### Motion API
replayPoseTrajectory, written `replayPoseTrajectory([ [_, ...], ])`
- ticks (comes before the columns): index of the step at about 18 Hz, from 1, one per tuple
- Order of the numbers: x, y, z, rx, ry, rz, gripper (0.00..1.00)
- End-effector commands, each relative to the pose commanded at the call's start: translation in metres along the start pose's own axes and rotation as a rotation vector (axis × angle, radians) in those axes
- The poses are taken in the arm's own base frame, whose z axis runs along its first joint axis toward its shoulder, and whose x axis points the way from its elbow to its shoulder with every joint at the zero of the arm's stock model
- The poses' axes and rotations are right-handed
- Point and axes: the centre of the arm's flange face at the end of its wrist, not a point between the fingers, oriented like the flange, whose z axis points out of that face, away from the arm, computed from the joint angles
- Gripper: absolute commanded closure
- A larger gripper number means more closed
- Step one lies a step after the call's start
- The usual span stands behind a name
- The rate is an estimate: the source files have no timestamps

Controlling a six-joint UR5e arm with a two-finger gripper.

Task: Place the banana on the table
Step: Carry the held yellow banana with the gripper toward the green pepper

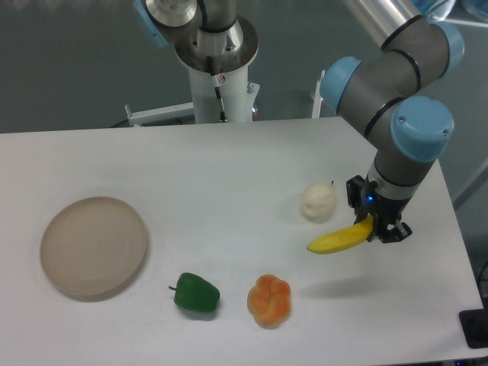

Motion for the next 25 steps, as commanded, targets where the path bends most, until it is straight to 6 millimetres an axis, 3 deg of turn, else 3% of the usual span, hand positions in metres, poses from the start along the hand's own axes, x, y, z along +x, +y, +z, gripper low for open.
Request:
replayPoseTrajectory([
  [8,0.002,-0.019,0.005,0.003,0.002,0.034,1.00],
  [14,0.017,-0.067,0.019,-0.009,0.031,0.191,1.00],
  [21,0.076,-0.103,0.065,-0.014,0.157,0.506,1.00],
  [25,0.090,-0.125,0.094,-0.022,0.087,0.606,1.00],
])
